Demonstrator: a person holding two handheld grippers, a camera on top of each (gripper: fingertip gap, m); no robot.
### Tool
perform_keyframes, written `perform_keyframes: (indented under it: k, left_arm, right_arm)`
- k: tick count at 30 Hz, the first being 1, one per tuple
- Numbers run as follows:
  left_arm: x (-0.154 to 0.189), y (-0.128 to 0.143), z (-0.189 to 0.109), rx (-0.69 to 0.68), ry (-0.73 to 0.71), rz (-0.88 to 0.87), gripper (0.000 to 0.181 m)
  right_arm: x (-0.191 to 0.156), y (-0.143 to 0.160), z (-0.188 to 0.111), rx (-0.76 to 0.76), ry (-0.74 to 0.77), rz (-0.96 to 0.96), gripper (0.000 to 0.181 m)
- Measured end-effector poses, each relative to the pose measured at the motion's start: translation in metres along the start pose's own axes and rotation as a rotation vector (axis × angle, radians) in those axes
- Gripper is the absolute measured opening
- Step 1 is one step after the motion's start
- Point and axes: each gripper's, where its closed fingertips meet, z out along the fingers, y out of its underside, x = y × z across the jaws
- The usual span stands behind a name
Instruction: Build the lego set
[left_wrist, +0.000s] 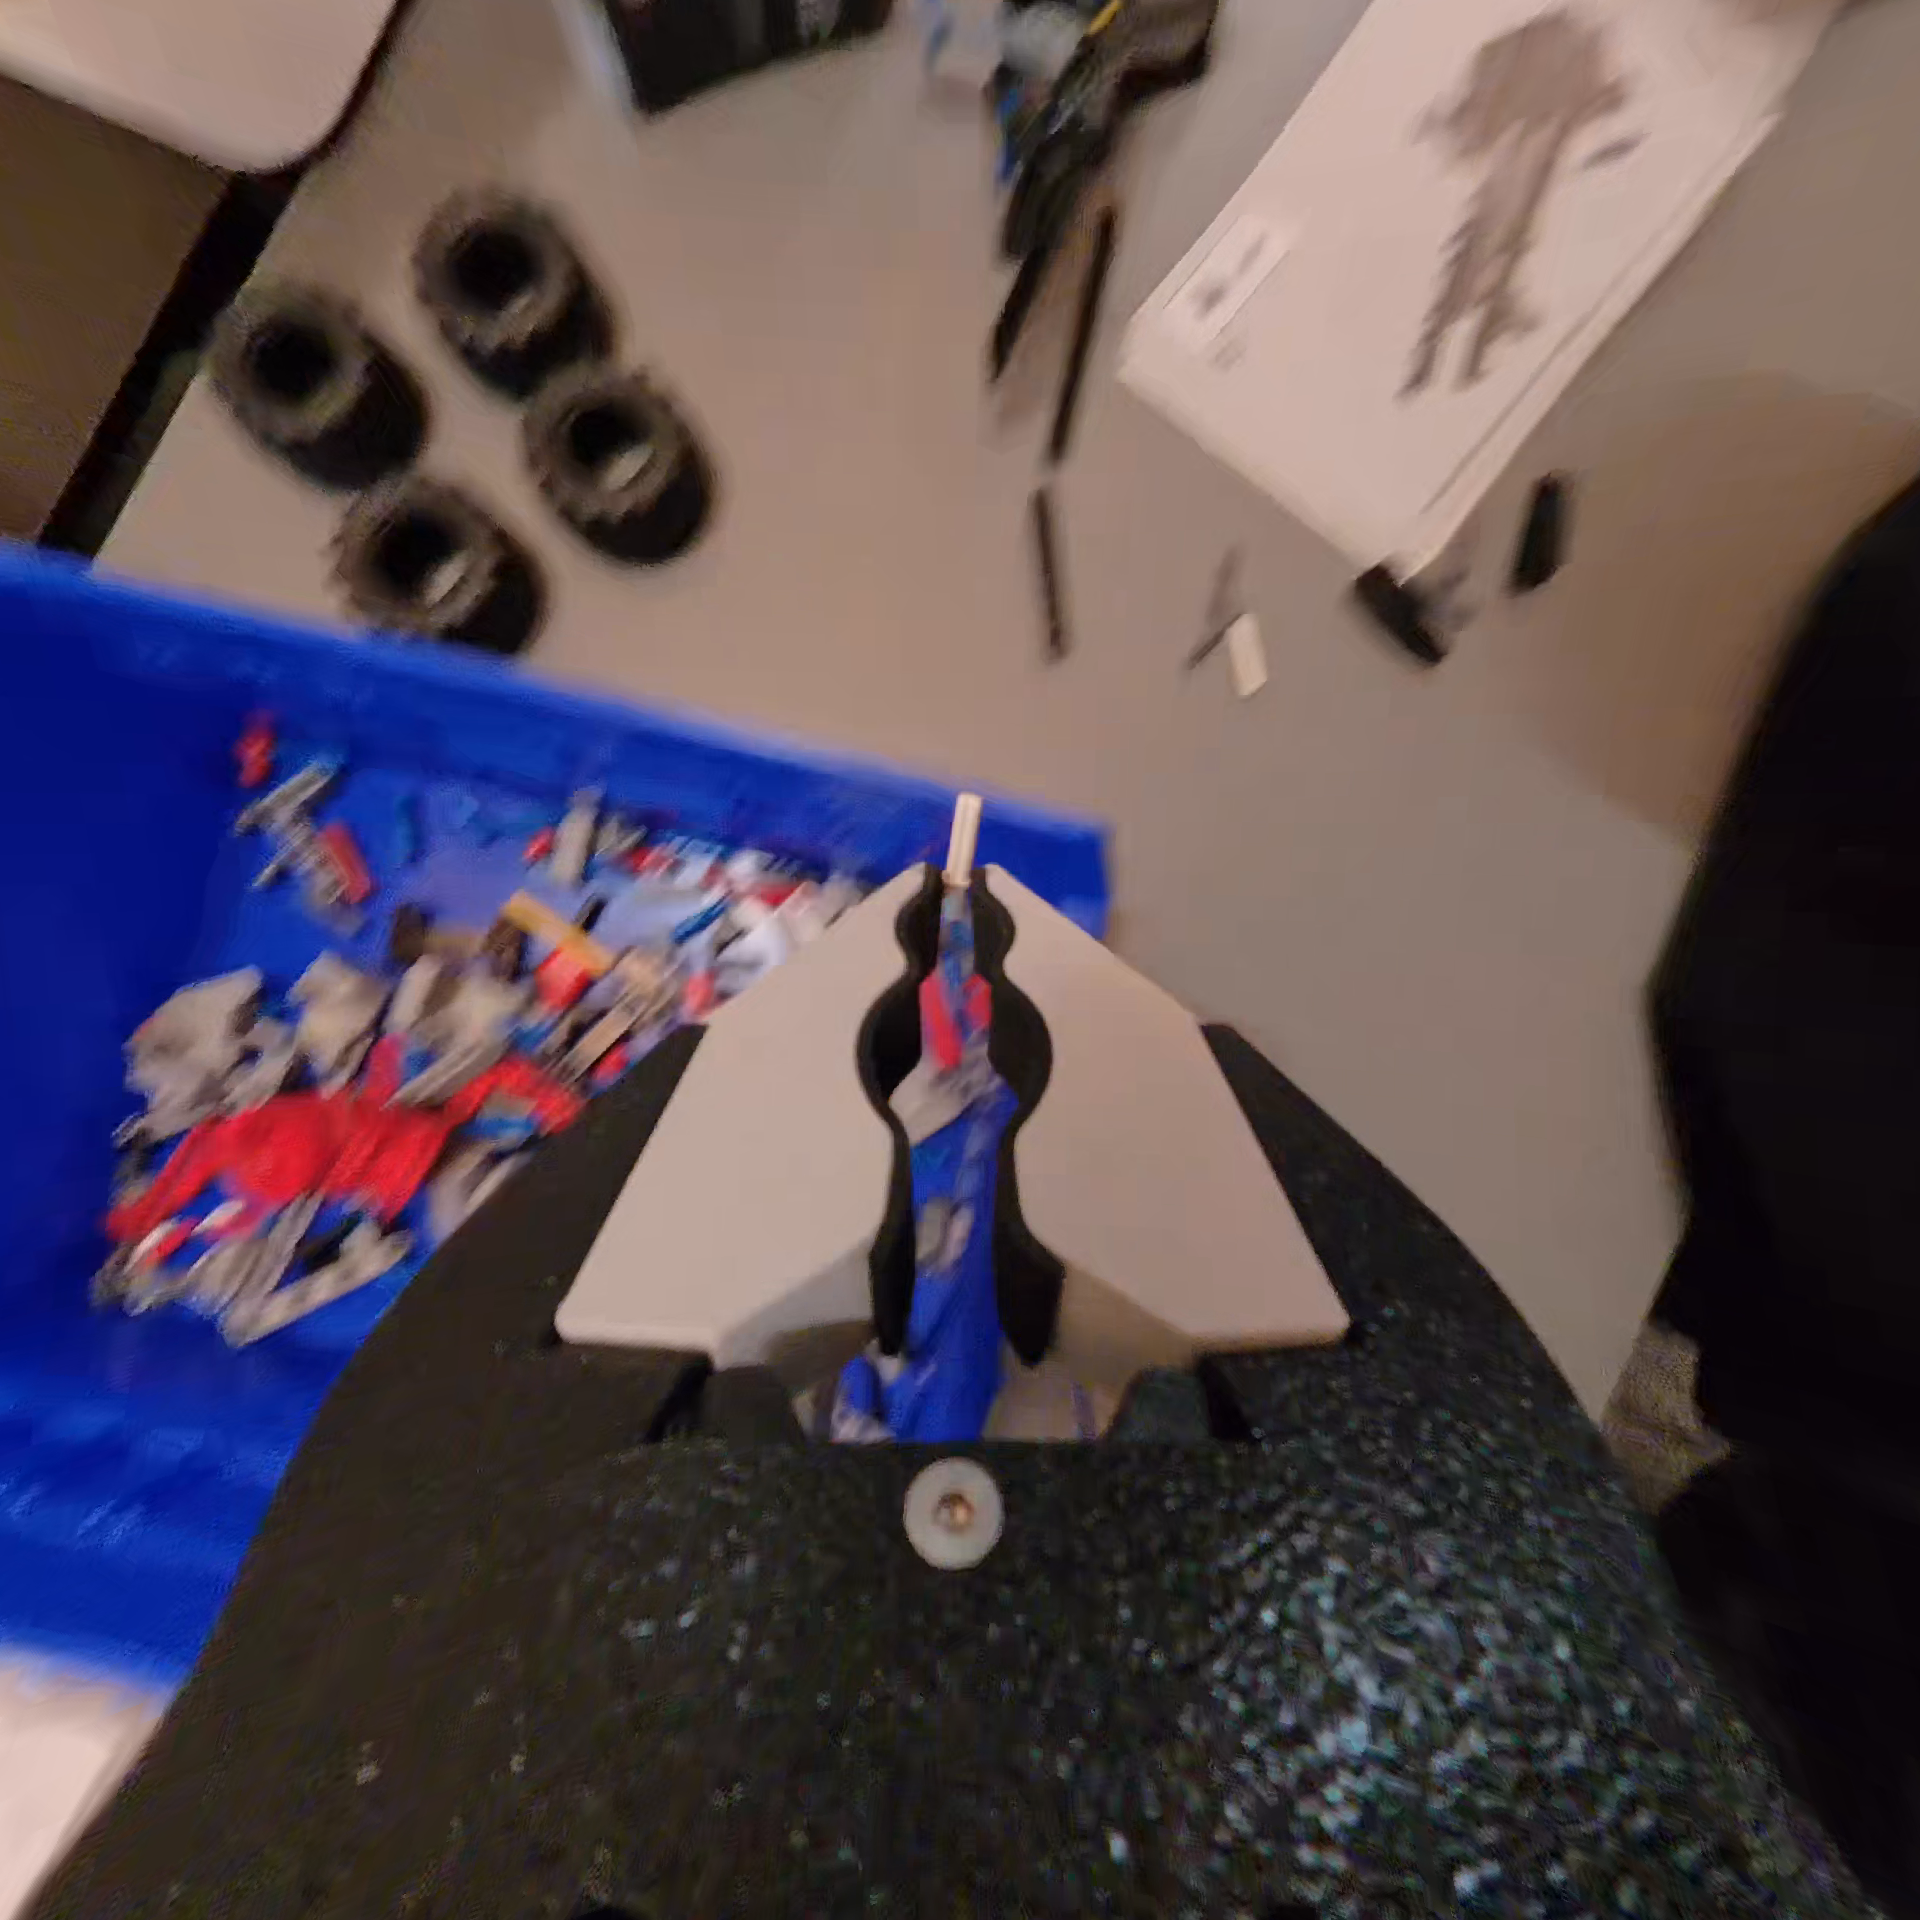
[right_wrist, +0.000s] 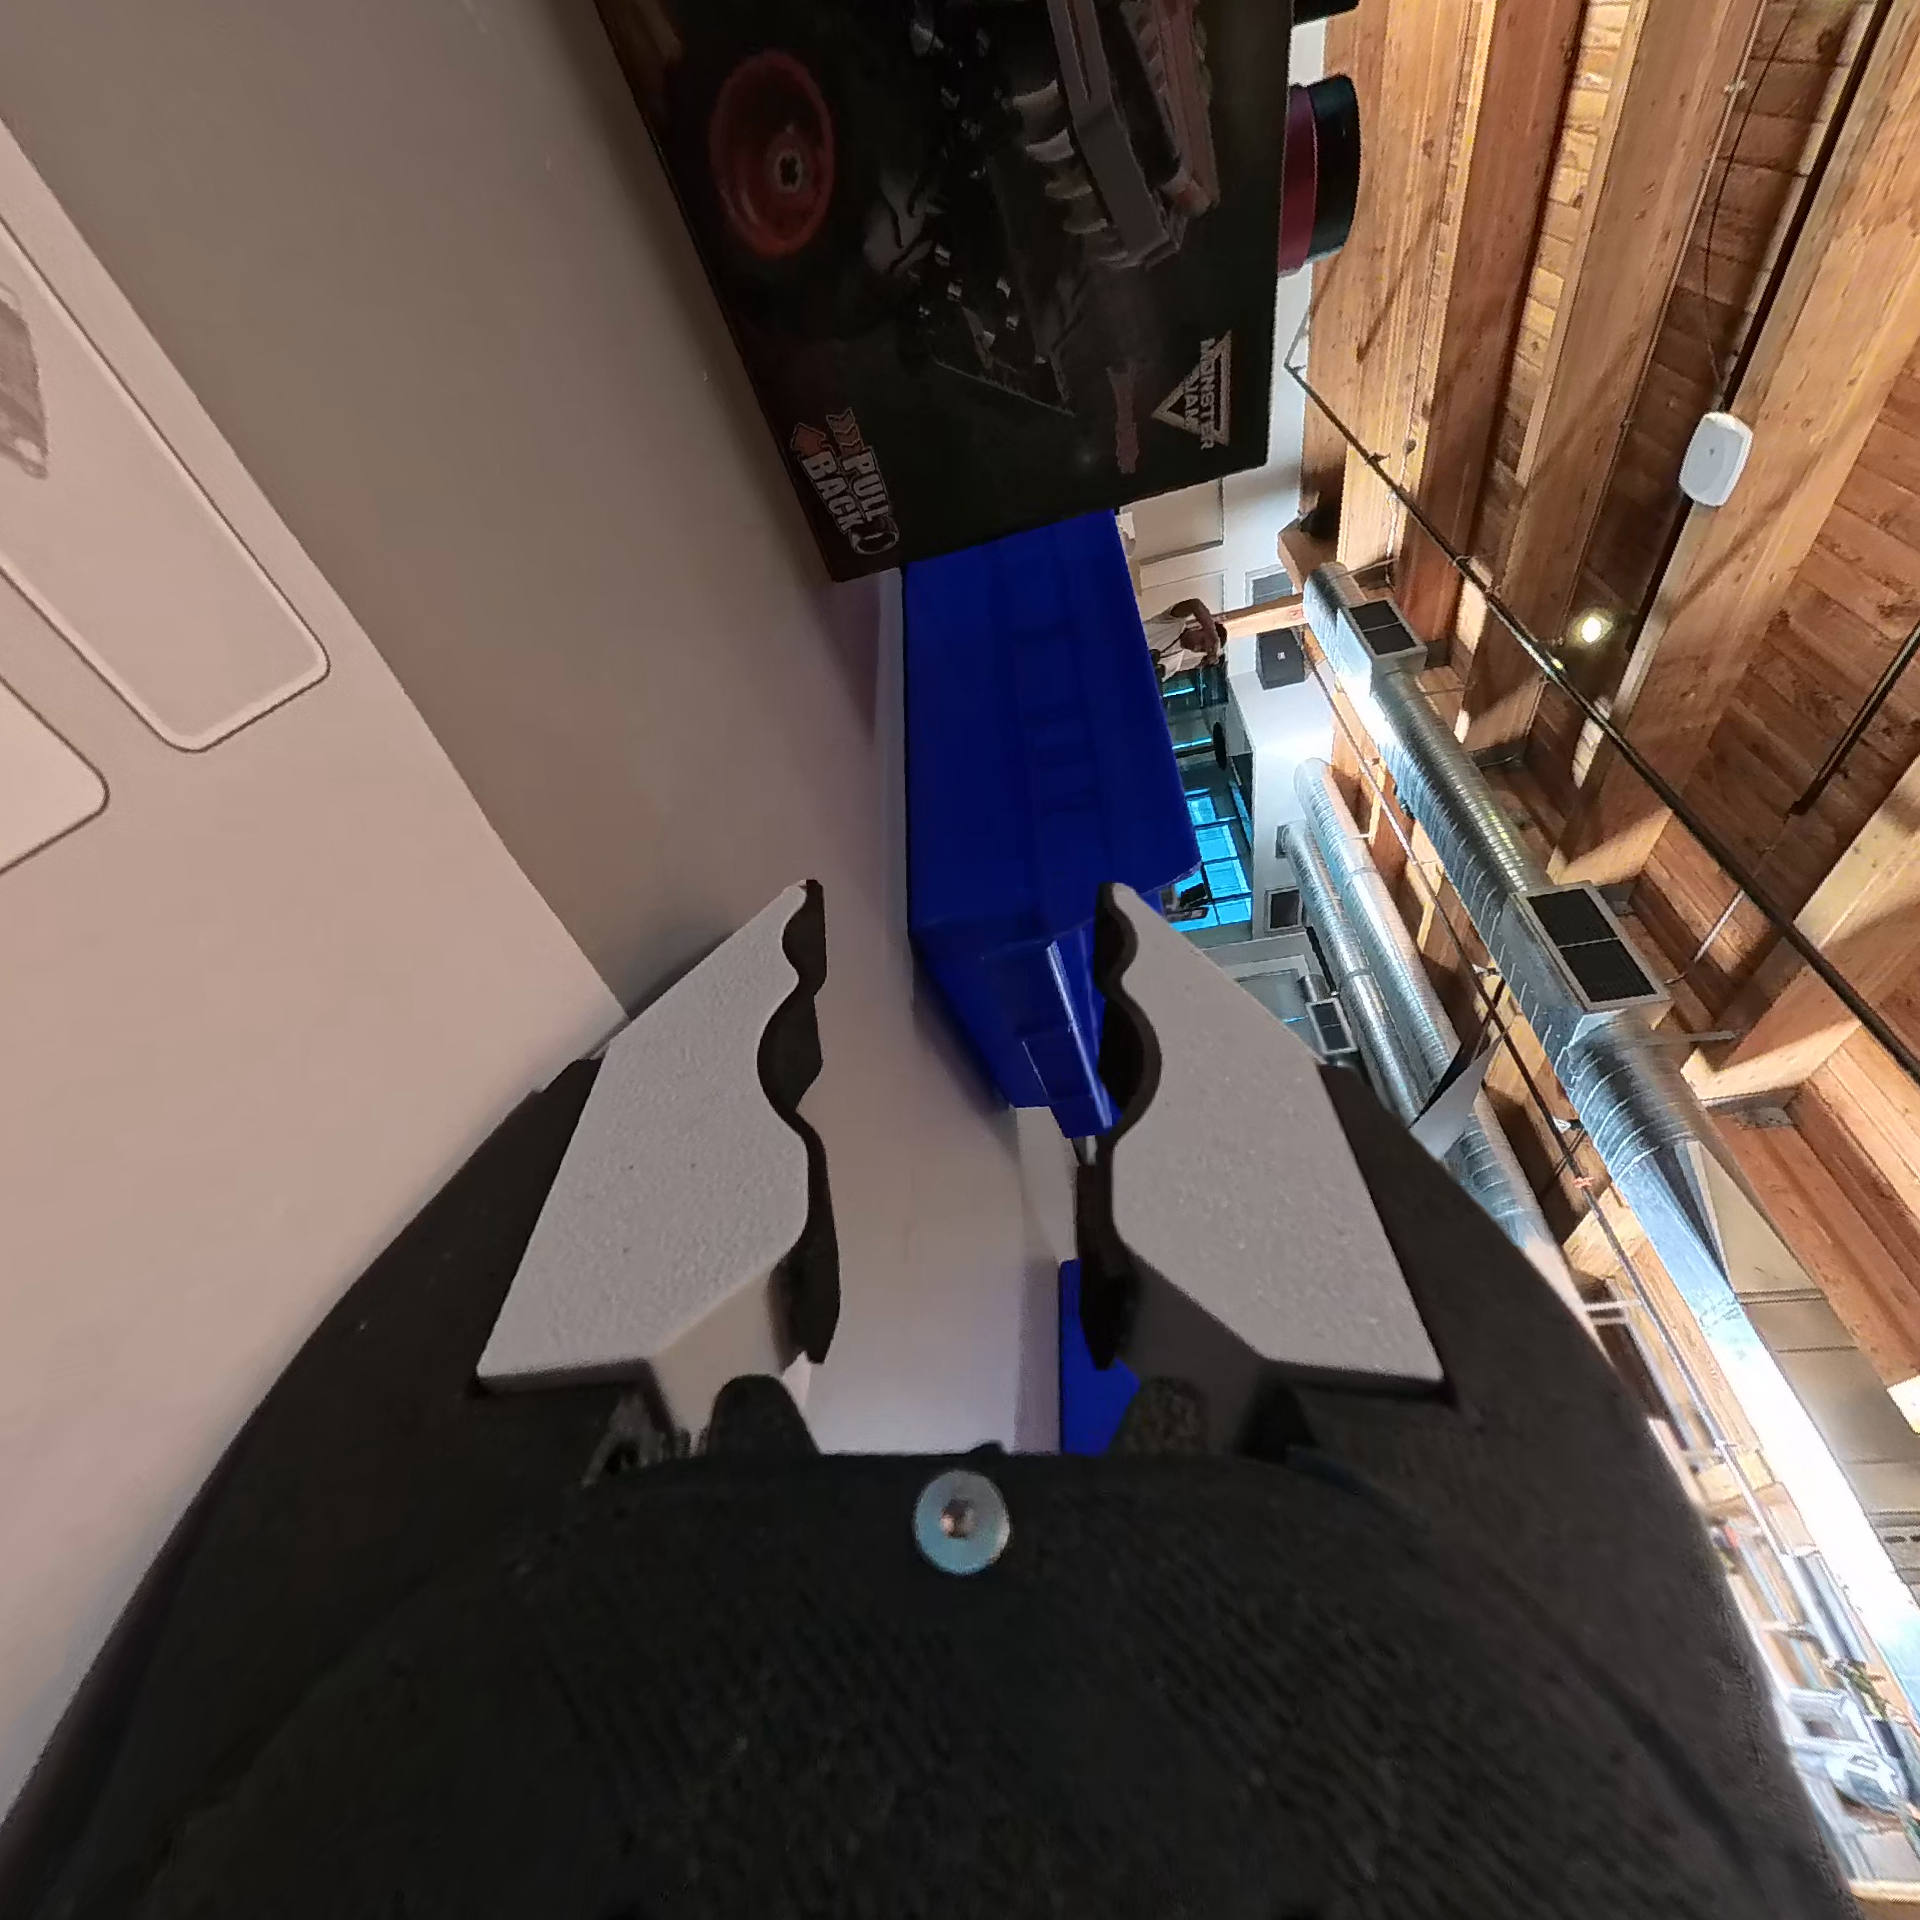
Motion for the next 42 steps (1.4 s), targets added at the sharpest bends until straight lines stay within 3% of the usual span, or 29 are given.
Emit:
perform_keyframes:
  k: [2, 5, 10, 12, 15, 19, 21, 25, 32, 38, 42]
  left_arm:
    - [0.036, -0.017, 0.023, 0.038, 0.05, -0.001, 0.003]
    - [0.08, -0.017, 0.075, 0.002, 0.066, -0.012, 0.003]
    - [0.118, 0.003, 0.133, -0.084, 0.087, -0.043, 0.003]
    - [0.113, 0.004, 0.143, -0.094, 0.005, -0.045, 0.003]
    - [0.113, 0.001, 0.146, -0.08, -0.019, -0.093, 0.003]
    - [0.104, 0.006, 0.139, -0.09, -0.125, -0.108, 0.016]
    - [0.103, 0.002, 0.128, -0.042, -0.139, -0.108, 0.014]
    - [0.071, -0.02, 0.098, 0.136, -0.294, -0.128, 0.015]
    - [0.015, -0.082, 0.068, 0.471, -0.557, -0.19, 0.029]
    - [-0.005, -0.12, 0.07, 0.639, -0.628, -0.205, 0.027]
    - [0.001, -0.119, 0.085, 0.65, -0.571, -0.231, 0.026]
  right_arm:
    - [0.006, -0.004, -0.003, 0.027, 0.023, 0.025, 0.052]
    - [0.019, -0.008, -0.007, 0.074, 0.047, 0.142, 0.055]
    - [0.035, -0.021, -0.013, 0.19, 0.021, 0.341, 0.063]
    - [0.033, -0.031, -0.015, 0.238, -0.025, 0.367, 0.065]
    - [0.018, -0.048, -0.022, 0.322, -0.189, 0.383, 0.067]
    - [-0.014, -0.065, -0.051, 0.443, -0.589, 0.54, 0.074]
    - [-0.028, -0.068, -0.074, 0.484, -0.771, 0.522, 0.082]
    - [-0.042, -0.06, -0.109, 0.484, -0.944, 0.449, 0.092]
    - [-0.051, -0.038, -0.14, 0.396, -1.076, 0.382, 0.088]
    - [-0.06, -0.04, -0.149, 0.416, -1.187, 0.423, 0.061]
    - [-0.062, -0.049, -0.142, 0.46, -1.169, 0.459, 0.044]
